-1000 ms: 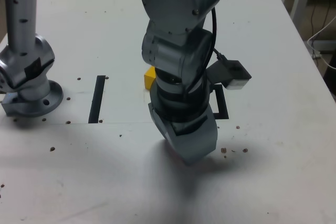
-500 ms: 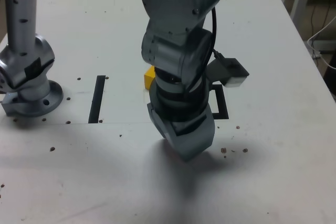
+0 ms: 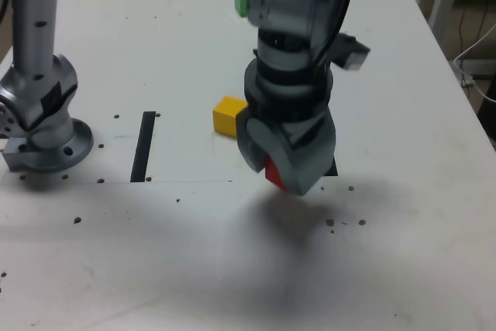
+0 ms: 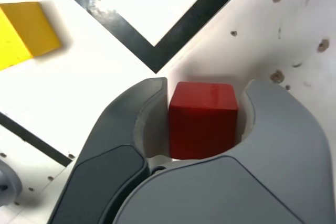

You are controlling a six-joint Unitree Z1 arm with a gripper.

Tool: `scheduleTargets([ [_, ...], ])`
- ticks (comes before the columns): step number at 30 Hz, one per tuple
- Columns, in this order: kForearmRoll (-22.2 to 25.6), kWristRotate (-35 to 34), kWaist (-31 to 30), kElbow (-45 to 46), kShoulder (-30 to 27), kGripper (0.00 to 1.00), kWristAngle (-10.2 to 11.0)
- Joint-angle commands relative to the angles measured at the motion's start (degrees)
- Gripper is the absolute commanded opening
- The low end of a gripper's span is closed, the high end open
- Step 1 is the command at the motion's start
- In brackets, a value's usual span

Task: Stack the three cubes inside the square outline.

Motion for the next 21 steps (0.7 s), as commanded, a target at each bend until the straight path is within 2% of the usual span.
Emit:
scheduleTargets([
  [1, 2.03, -1.09, 2.79, -1.39, -1.13, 0.32, -0.56],
  [6, 4.53, -3.36, 7.78, -2.91, -1.77, 0.32, -1.77],
  [10, 4.41, -5.27, 10.73, -2.69, -1.68, 0.32, -3.09],
  [16, 1.86, -7.97, 13.44, -1.14, -1.39, 0.32, -5.27],
  [21, -2.29, -10.87, 14.32, 1.36, -0.99, 0.32, -6.87],
])
